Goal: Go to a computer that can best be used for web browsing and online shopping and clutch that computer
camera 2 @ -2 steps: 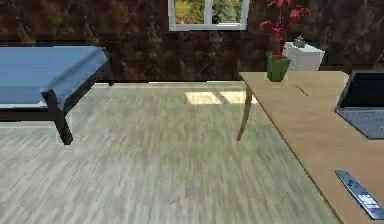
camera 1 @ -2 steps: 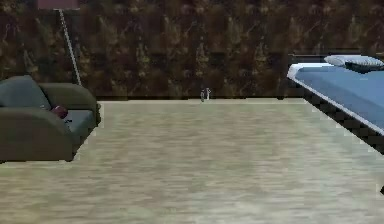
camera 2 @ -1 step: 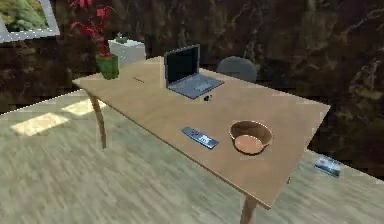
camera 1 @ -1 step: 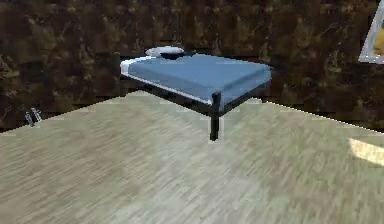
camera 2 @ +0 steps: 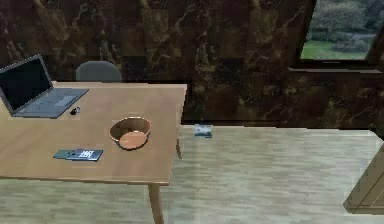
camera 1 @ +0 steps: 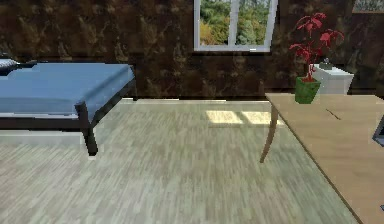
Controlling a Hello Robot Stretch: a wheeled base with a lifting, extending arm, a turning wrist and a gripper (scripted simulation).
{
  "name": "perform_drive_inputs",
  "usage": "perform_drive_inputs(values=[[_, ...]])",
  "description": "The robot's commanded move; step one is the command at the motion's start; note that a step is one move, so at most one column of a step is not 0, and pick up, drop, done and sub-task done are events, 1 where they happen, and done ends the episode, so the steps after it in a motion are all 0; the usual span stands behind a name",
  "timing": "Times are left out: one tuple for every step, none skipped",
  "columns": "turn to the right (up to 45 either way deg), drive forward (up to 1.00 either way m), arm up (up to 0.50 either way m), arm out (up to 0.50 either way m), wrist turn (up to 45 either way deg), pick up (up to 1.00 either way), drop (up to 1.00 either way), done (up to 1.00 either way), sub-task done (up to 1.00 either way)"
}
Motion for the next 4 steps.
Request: perform_drive_inputs(values=[[3.0, 0.00, 0.00, 0.00, 0.0, 0.00, 0.00, 0.00, 0.00], [0.0, 0.25, 0.00, 0.00, 0.0, 0.00, 0.00, 0.00, 0.00], [-27.0, 0.00, 0.00, 0.00, 0.0, 0.00, 0.00, 0.00, 0.00], [45.0, 0.00, 0.00, 0.00, 0.0, 0.00, 0.00, 0.00, 0.00]])
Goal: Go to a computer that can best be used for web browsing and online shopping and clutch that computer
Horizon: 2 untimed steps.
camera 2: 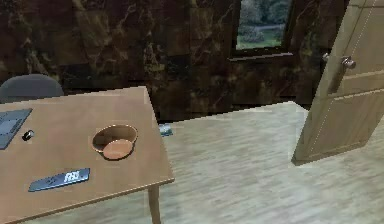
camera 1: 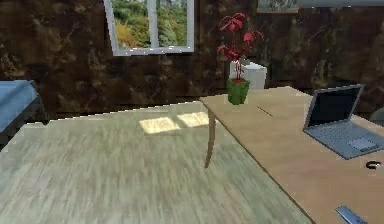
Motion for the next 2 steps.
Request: perform_drive_inputs(values=[[21.0, 0.00, 0.00, 0.00, 0.0, 0.00, 0.00, 0.00, 0.00], [0.0, 0.45, 0.00, 0.00, 0.0, 0.00, 0.00, 0.00, 0.00]])
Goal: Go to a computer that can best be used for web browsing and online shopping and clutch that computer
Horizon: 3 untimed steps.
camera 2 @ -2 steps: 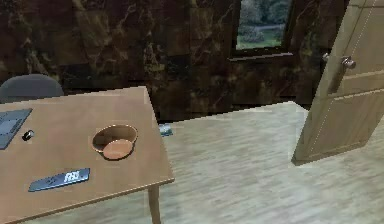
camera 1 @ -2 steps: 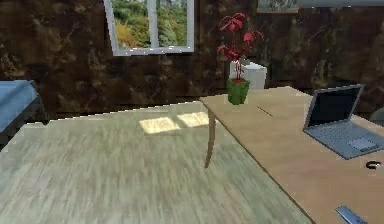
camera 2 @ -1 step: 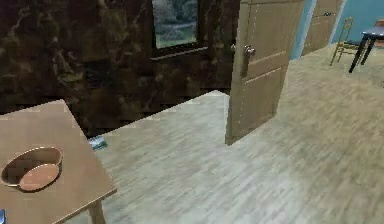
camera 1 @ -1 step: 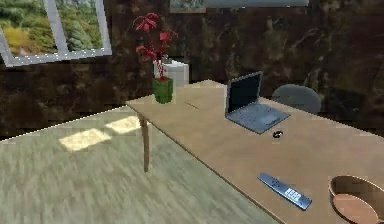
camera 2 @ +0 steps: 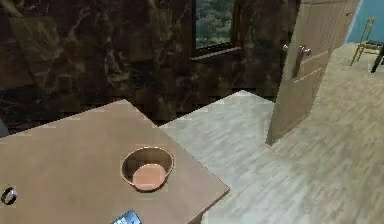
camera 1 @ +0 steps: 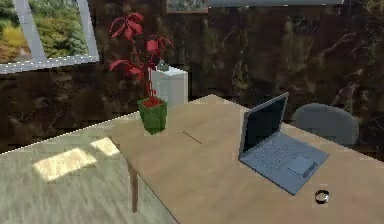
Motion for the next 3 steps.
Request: perform_drive_inputs(values=[[-45.0, 0.00, 0.00, 0.00, 0.0, 0.00, 0.00, 0.00, 0.00], [-15.0, 0.00, 0.00, 0.00, 0.0, 0.00, 0.00, 0.00, 0.00], [0.0, 0.00, 0.50, 0.00, 0.0, 0.00, 0.00, 0.00, 0.00]])
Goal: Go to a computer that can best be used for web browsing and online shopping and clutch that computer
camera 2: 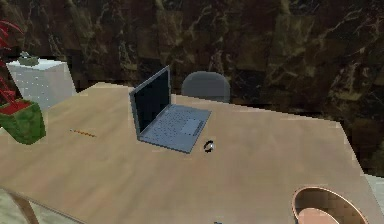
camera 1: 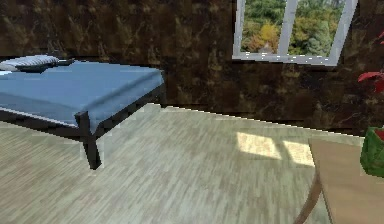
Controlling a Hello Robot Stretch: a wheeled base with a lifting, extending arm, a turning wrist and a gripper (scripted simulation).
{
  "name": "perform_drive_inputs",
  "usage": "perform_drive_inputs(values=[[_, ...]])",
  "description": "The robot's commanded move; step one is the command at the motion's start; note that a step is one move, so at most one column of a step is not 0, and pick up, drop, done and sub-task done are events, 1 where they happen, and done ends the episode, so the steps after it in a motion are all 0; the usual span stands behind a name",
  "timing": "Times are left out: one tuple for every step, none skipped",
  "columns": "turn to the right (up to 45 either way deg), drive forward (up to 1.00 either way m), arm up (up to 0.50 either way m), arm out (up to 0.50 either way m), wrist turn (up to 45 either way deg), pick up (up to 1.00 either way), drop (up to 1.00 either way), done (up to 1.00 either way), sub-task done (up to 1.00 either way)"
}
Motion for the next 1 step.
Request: perform_drive_inputs(values=[[0.0, 0.00, 0.36, 0.00, 0.0, 0.00, 0.00, 0.00, 0.00]])
